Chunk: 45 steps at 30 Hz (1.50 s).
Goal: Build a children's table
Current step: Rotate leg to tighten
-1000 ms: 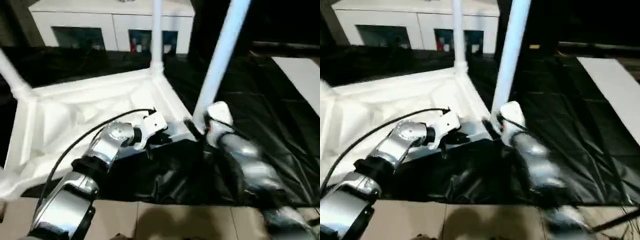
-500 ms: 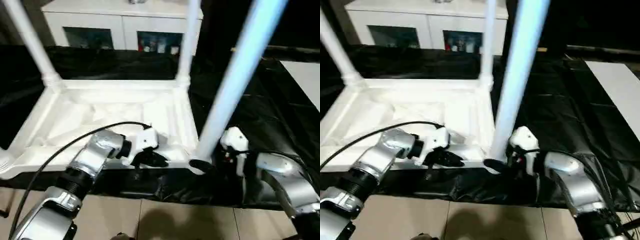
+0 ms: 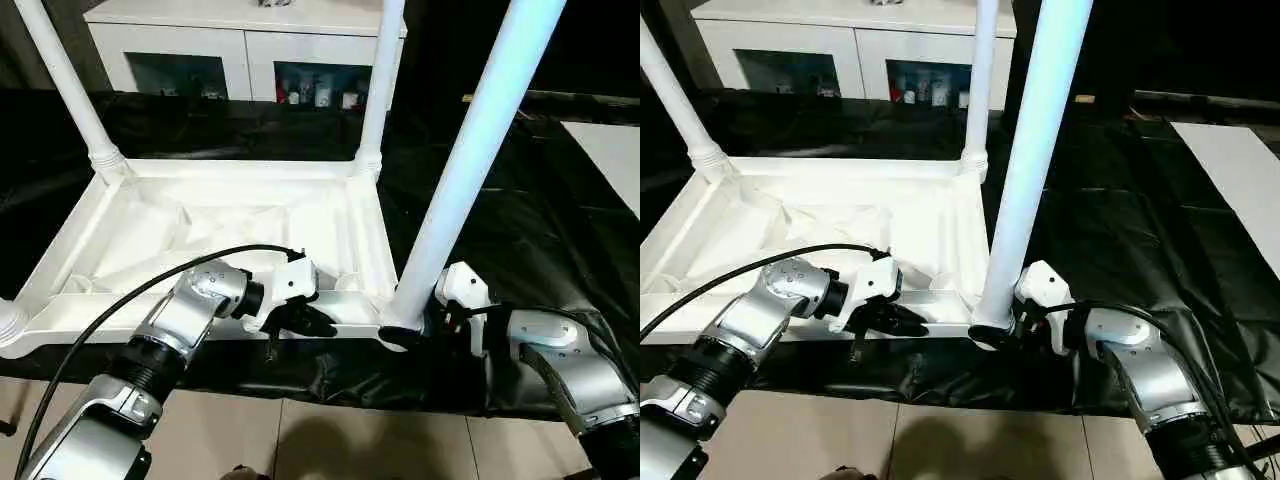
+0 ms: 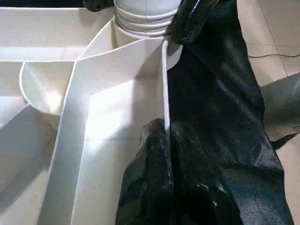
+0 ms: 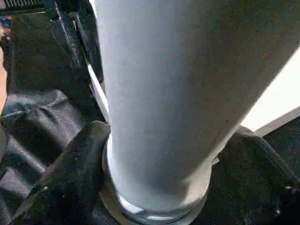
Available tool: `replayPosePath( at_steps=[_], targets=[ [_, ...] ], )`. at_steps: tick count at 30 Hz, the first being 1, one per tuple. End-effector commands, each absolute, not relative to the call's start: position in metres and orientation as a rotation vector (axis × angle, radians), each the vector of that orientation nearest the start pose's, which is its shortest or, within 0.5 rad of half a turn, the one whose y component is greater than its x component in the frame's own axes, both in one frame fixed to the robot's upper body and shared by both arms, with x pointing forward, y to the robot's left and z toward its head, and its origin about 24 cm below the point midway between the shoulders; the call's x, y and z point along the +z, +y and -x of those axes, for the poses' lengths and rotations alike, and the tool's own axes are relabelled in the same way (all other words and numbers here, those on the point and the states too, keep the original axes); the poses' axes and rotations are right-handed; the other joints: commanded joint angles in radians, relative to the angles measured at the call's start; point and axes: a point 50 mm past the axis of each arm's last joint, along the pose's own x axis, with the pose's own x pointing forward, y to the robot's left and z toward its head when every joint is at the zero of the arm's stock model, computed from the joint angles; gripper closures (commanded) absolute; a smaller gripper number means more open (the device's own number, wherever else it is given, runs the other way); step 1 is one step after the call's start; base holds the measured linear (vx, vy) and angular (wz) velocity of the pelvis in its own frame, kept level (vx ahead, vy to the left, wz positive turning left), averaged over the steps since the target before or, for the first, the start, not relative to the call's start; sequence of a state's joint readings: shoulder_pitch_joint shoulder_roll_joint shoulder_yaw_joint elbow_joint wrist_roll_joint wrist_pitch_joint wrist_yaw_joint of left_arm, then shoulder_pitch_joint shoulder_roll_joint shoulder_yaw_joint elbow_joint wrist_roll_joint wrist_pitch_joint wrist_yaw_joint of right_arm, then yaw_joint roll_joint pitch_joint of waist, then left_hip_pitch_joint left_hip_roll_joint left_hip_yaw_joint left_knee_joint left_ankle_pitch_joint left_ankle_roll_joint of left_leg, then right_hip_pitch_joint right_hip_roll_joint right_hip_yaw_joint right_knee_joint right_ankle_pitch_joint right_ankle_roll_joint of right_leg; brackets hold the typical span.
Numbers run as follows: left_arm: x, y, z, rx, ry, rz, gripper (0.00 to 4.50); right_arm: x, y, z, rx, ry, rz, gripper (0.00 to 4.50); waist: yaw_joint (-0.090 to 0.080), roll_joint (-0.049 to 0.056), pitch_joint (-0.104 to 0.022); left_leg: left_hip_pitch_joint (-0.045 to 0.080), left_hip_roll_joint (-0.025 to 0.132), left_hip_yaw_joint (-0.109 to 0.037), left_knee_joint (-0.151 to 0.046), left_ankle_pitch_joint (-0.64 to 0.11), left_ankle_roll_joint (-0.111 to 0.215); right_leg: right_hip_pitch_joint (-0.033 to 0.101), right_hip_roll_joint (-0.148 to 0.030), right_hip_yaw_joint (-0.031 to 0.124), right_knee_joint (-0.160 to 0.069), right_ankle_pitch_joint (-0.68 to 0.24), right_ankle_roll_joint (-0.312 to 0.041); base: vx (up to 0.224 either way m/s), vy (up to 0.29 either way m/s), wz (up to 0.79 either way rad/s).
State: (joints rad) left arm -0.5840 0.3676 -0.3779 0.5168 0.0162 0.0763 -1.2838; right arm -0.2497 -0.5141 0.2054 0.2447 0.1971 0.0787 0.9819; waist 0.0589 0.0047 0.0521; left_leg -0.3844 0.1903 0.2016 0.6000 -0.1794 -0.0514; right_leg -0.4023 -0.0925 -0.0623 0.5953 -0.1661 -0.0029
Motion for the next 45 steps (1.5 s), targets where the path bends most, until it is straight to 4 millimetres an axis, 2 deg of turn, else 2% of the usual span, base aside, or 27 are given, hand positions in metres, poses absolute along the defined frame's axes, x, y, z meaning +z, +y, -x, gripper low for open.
replayPosePath(
  at_steps=[1, 3, 10, 12, 14, 15, 16, 18, 20, 22, 23, 24, 25, 26, 27, 29, 30, 31, 33, 35, 36, 39, 42, 43, 45],
  targets=[
    [0.054, 0.113, -0.303, -1.519, 0.438, -0.490, 4.50, 0.047, -0.179, -0.273, 1.084, 0.294, 0.273, 1.14, -0.002, -0.008, -0.062, 0.022, 0.044, -0.022, -0.079, -0.283, 0.047, 0.037, -0.056, 0.041, -0.078, -0.329, -0.200, 0.000, 0.000, 0.00],
    [0.054, 0.113, -0.303, -1.519, 0.440, -0.489, 4.50, 0.046, -0.179, -0.273, 1.086, 0.300, 0.266, 1.45, -0.002, -0.008, -0.062, 0.022, 0.045, -0.023, -0.080, -0.283, 0.045, 0.037, -0.055, 0.041, -0.078, -0.332, -0.198, 0.000, 0.000, 0.00],
    [0.053, 0.114, -0.302, -1.518, 0.451, -0.484, 4.50, 0.043, -0.181, -0.272, 1.066, 0.300, 0.212, 1.81, -0.002, -0.007, -0.064, 0.021, 0.045, -0.023, -0.079, -0.255, 0.052, 0.039, -0.054, 0.041, -0.072, -0.281, -0.211, 0.000, 0.000, 0.00],
    [0.052, 0.112, -0.307, -1.455, 0.430, -0.463, 4.50, 0.037, -0.181, -0.283, 0.892, 0.306, 0.174, 1.82, -0.004, -0.006, -0.063, 0.021, 0.044, -0.022, -0.079, -0.265, 0.047, 0.036, -0.055, 0.041, -0.074, -0.296, -0.213, 0.000, 0.000, 0.00],
    [0.052, 0.110, -0.309, -1.432, 0.421, -0.458, 4.50, 0.034, -0.180, -0.286, 0.839, 0.311, 0.156, 1.83, -0.010, -0.008, -0.062, 0.019, 0.040, -0.024, -0.080, -0.278, 0.032, 0.036, -0.054, 0.038, -0.077, -0.338, -0.204, 0.000, 0.000, 0.00],
    [0.052, 0.107, -0.315, -1.374, 0.398, -0.454, 4.50, 0.030, -0.176, -0.292, 0.728, 0.314, 0.104, 1.83, -0.016, -0.009, -0.061, 0.016, 0.040, -0.027, -0.083, -0.285, 0.022, 0.039, -0.054, 0.036, -0.078, -0.368, -0.189, 0.000, 0.000, 0.00],
    [0.053, 0.105, -0.318, -1.346, 0.390, -0.446, 4.50, 0.028, -0.172, -0.294, 0.686, 0.315, 0.066, 1.83, -0.021, -0.009, -0.061, 0.023, 0.040, -0.027, -0.083, -0.313, 0.010, 0.031, -0.053, 0.036, -0.084, -0.395, -0.182, 0.000, 0.000, 0.00],
    [0.053, 0.097, -0.326, -1.270, 0.378, -0.433, 4.50, 0.023, -0.158, -0.302, 0.543, 0.320, -0.009, 1.84, -0.029, -0.008, -0.061, 0.021, 0.039, -0.031, -0.085, -0.327, -0.004, 0.032, -0.054, 0.035, -0.084, -0.405, -0.174, 0.000, 0.000, 0.00],
    [0.052, 0.094, -0.329, -1.229, 0.379, -0.439, 4.50, 0.020, -0.151, -0.307, 0.468, 0.334, -0.021, 1.84, -0.035, -0.006, -0.062, 0.019, 0.038, -0.032, -0.087, -0.329, -0.013, 0.033, -0.054, 0.035, -0.083, -0.404, -0.168, 0.000, 0.000, 0.00],
    [0.052, 0.088, -0.337, -1.135, 0.377, -0.452, 4.50, 0.013, -0.139, -0.315, 0.336, 0.373, -0.001, 1.84, -0.044, -0.003, -0.062, 0.023, 0.034, -0.030, -0.084, -0.346, -0.025, 0.023, -0.053, 0.037, -0.085, -0.410, -0.169, 0.000, 0.000, 0.00],
    [0.052, 0.081, -0.345, -1.035, 0.367, -0.450, 4.50, 0.008, -0.126, -0.322, 0.194, 0.409, 0.028, 1.84, -0.044, 0.001, -0.062, 0.026, 0.034, -0.033, -0.085, -0.349, -0.032, 0.023, -0.055, 0.035, -0.086, -0.418, -0.168, 0.000, 0.000, 0.00],
    [0.053, 0.078, -0.349, -0.991, 0.362, -0.454, 4.50, 0.008, -0.116, -0.326, 0.172, 0.411, 0.043, 1.84, -0.053, -0.001, -0.062, 0.028, 0.032, -0.033, -0.085, -0.360, -0.046, 0.022, -0.052, 0.034, -0.088, -0.429, -0.169, 0.000, 0.000, 0.00],
    [0.053, 0.076, -0.351, -0.966, 0.359, -0.458, 4.50, 0.008, -0.110, -0.327, 0.164, 0.409, 0.052, 1.84, -0.053, -0.002, -0.063, 0.030, 0.031, -0.033, -0.083, -0.366, -0.044, 0.023, -0.054, 0.035, -0.092, -0.433, -0.164, 0.000, 0.000, 0.00],
    [0.053, 0.076, -0.351, -0.966, 0.359, -0.458, 4.50, 0.008, -0.110, -0.327, 0.164, 0.409, 0.052, 1.84, -0.053, -0.001, -0.062, 0.028, 0.031, -0.032, -0.082, -0.368, -0.039, 0.022, -0.055, 0.035, -0.092, -0.431, -0.163, 0.000, 0.000, 0.00],
    [0.055, 0.071, -0.354, -0.936, 0.340, -0.464, 4.50, 0.017, -0.092, -0.334, 0.201, 0.354, 0.059, 1.85, -0.052, -0.004, -0.063, 0.027, 0.033, -0.031, -0.083, -0.365, -0.028, 0.024, -0.053, 0.036, -0.093, -0.414, -0.159, 0.000, 0.000, 0.00],
    [0.056, 0.069, -0.355, -0.936, 0.327, -0.468, 4.50, 0.023, -0.084, -0.337, 0.230, 0.327, 0.035, 1.85, -0.052, -0.002, -0.065, 0.024, 0.031, -0.030, -0.083, -0.354, -0.018, 0.027, -0.052, 0.036, -0.089, -0.381, -0.166, 0.000, 0.000, 0.00],
    [0.056, 0.070, -0.354, -0.948, 0.328, -0.464, 4.50, 0.028, -0.080, -0.338, 0.286, 0.289, -0.004, 1.50, -0.047, -0.003, -0.067, 0.022, 0.034, -0.028, -0.082, -0.328, -0.003, 0.031, -0.054, 0.038, -0.085, -0.330, -0.175, 0.000, 0.000, 0.00],
    [0.056, 0.070, -0.354, -0.961, 0.327, -0.465, 4.50, 0.033, -0.079, -0.338, 0.305, 0.253, -0.009, 1.50, -0.047, -0.003, -0.067, 0.021, 0.034, -0.027, -0.082, -0.319, 0.001, 0.032, -0.052, 0.038, -0.083, -0.312, -0.180, 0.000, 0.000, 0.00],
    [0.055, 0.075, -0.353, -0.974, 0.328, -0.486, 4.50, 0.042, -0.080, -0.337, 0.336, 0.199, -0.038, 1.15, -0.045, -0.002, -0.069, 0.018, 0.034, -0.026, -0.081, -0.289, 0.015, 0.037, -0.053, 0.038, -0.077, -0.270, -0.193, 0.000, 0.000, 0.00],
    [0.055, 0.077, -0.352, -0.986, 0.327, -0.489, 4.50, 0.043, -0.083, -0.338, 0.325, 0.191, -0.025, 1.13, -0.043, -0.003, -0.069, 0.016, 0.033, -0.025, -0.080, -0.269, 0.027, 0.040, -0.051, 0.038, -0.074, -0.251, -0.198, 0.000, 0.000, 0.00],
    [0.054, 0.078, -0.352, -0.990, 0.328, -0.488, 4.50, 0.045, -0.086, -0.339, 0.315, 0.181, -0.016, 0.89, -0.042, -0.001, -0.070, 0.016, 0.035, -0.025, -0.080, -0.257, 0.031, 0.040, -0.052, 0.038, -0.073, -0.240, -0.203, 0.000, 0.000, 0.00],
    [0.052, 0.089, -0.348, -1.041, 0.332, -0.522, 4.50, 0.056, -0.116, -0.339, 0.311, 0.126, 0.045, 0.66, -0.042, -0.005, -0.070, 0.013, 0.035, -0.025, -0.080, -0.232, 0.040, 0.045, -0.051, 0.037, -0.068, -0.210, -0.207, 0.000, 0.000, 0.00],
    [0.052, 0.091, -0.346, -1.071, 0.328, -0.520, 4.50, 0.059, -0.124, -0.336, 0.363, 0.125, 0.078, 0.57, -0.041, -0.004, -0.068, 0.017, 0.036, -0.023, -0.078, -0.243, 0.047, 0.043, -0.051, 0.039, -0.071, -0.226, -0.210, 0.000, 0.000, 0.00],
    [0.052, 0.093, -0.343, -1.120, 0.310, -0.527, 4.50, 0.063, -0.137, -0.328, 0.465, 0.115, 0.149, 0.57, -0.040, -0.006, -0.067, 0.015, 0.036, -0.023, -0.079, -0.247, 0.051, 0.045, -0.050, 0.038, -0.072, -0.233, -0.209, 0.000, 0.000, 0.00],
    [0.053, 0.093, -0.339, -1.170, 0.282, -0.543, 4.50, 0.066, -0.149, -0.317, 0.566, 0.113, 0.201, 0.57, -0.033, -0.006, -0.068, 0.015, 0.039, -0.022, -0.077, -0.231, 0.063, 0.047, -0.051, 0.041, -0.068, -0.200, -0.209, 0.000, 0.000, 0.00]
  ],
)
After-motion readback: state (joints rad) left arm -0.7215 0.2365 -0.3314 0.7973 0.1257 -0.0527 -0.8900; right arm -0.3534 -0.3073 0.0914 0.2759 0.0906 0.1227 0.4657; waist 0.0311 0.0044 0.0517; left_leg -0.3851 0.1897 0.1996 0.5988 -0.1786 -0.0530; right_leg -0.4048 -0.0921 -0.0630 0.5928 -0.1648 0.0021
